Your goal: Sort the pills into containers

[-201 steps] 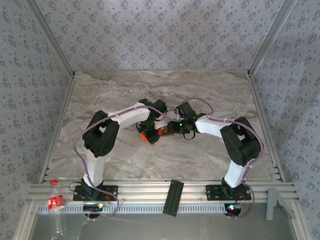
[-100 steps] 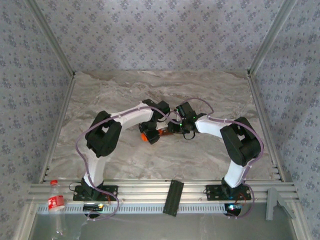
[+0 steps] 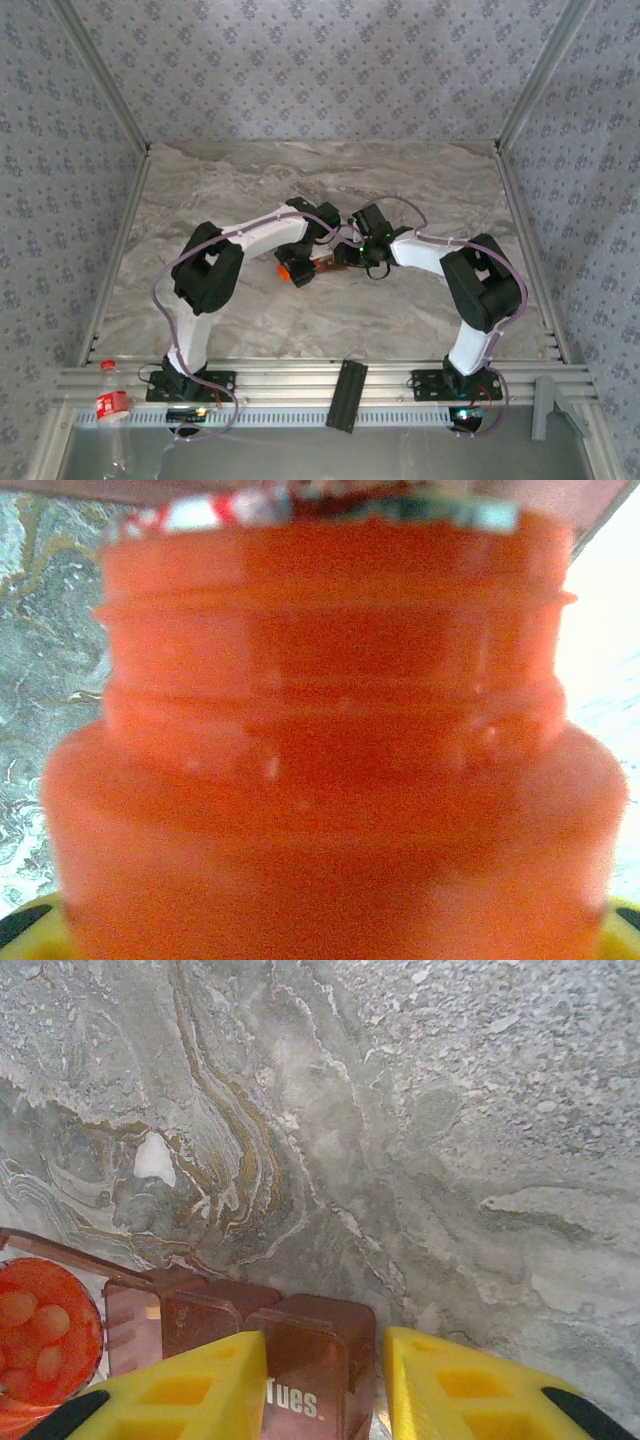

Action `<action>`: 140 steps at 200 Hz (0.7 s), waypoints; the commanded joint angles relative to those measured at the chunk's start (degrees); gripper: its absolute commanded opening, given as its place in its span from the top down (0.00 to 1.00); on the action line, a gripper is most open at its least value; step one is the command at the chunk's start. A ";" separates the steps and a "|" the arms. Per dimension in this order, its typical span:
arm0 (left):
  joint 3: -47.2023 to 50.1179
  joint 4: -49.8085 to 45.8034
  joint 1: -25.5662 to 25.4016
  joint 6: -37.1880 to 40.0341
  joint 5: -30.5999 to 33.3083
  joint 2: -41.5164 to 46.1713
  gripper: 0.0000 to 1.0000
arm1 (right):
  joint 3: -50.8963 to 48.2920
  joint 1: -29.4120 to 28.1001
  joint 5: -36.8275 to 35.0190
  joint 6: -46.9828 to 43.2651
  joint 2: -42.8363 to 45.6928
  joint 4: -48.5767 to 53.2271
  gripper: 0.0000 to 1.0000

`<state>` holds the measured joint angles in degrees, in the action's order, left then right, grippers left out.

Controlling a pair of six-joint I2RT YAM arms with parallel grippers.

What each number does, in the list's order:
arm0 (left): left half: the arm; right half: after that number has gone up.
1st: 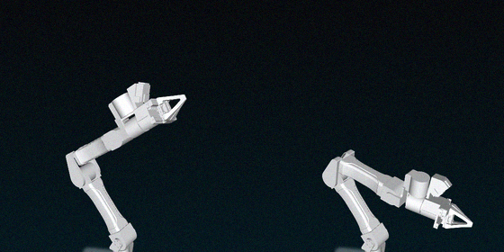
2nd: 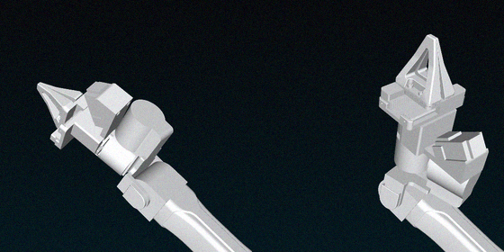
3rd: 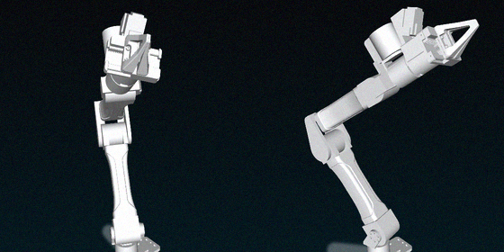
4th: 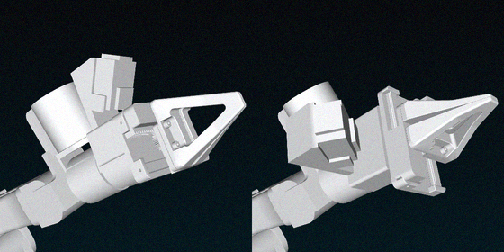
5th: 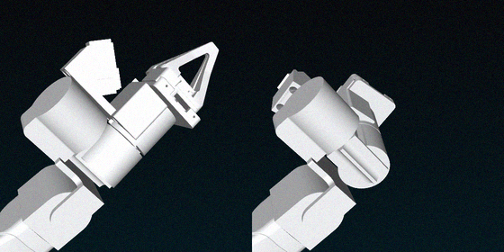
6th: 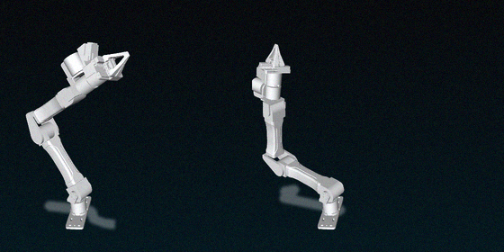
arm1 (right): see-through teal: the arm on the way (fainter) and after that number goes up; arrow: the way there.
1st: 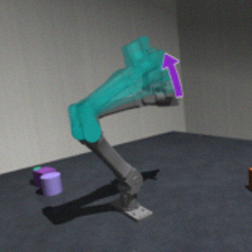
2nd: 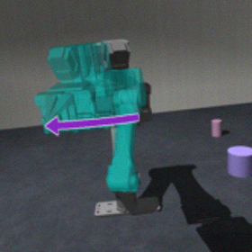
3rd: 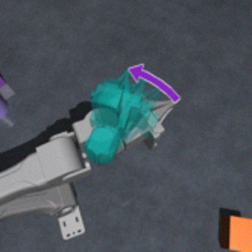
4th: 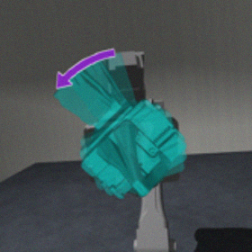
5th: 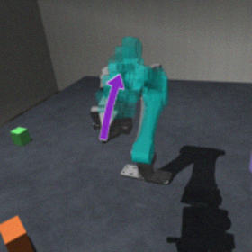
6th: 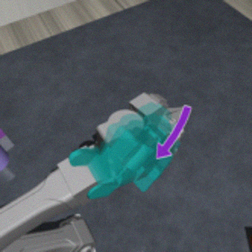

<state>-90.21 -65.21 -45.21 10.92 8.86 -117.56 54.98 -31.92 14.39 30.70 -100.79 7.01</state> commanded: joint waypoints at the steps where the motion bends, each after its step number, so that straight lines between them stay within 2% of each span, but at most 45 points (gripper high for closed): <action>1: -1.28 -2.91 -1.11 0.01 0.37 -0.19 1.00 | -2.11 -0.43 -1.91 0.59 -1.86 4.35 0.63; 140: -1.81 -1.78 -2.35 0.07 0.36 -1.77 1.00 | -2.24 -0.44 -1.68 0.77 -1.98 4.19 0.63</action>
<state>-90.30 -66.32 -46.83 10.90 8.91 -117.69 54.98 -31.92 14.41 30.72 -100.79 7.01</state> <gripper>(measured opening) 0.551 0.369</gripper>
